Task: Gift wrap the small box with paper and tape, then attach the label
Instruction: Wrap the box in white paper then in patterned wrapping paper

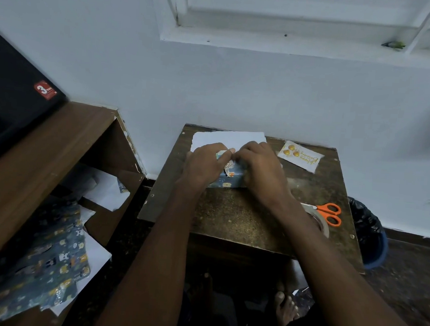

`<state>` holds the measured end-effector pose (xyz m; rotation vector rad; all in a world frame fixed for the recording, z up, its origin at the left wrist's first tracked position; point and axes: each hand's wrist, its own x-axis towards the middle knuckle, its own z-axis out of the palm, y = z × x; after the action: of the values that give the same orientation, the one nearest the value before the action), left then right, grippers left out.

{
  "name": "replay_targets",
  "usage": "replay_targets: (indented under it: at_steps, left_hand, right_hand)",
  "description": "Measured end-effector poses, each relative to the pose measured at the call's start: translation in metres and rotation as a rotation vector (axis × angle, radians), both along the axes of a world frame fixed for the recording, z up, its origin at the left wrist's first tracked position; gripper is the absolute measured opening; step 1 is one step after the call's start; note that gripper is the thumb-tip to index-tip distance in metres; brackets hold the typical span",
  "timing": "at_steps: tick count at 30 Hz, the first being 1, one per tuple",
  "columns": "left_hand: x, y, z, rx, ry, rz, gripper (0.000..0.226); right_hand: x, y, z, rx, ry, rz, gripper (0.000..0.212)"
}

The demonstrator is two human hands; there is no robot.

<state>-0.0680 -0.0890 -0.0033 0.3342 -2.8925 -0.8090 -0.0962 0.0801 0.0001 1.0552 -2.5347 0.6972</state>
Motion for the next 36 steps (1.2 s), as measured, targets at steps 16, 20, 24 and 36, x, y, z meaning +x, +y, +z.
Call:
replay_targets:
  at_steps: [16, 20, 24, 36]
  left_hand:
    - [-0.005, -0.030, -0.004, 0.478, 0.044, 0.424, 0.050]
    - [-0.008, -0.032, -0.008, 0.488, 0.080, 0.469, 0.085]
    - [-0.010, -0.029, -0.003, 0.294, 0.204, 0.402, 0.048]
    - [-0.003, -0.017, 0.019, 0.155, 0.444, 0.112, 0.042]
  right_hand:
    - [0.007, -0.034, -0.001, -0.104, 0.050, -0.247, 0.013]
    - [0.009, -0.033, -0.002, -0.104, 0.055, -0.237, 0.013]
    - [0.010, -0.030, -0.001, -0.098, 0.037, -0.247, 0.015]
    - [0.023, -0.013, 0.008, 0.021, -0.045, -0.156, 0.014]
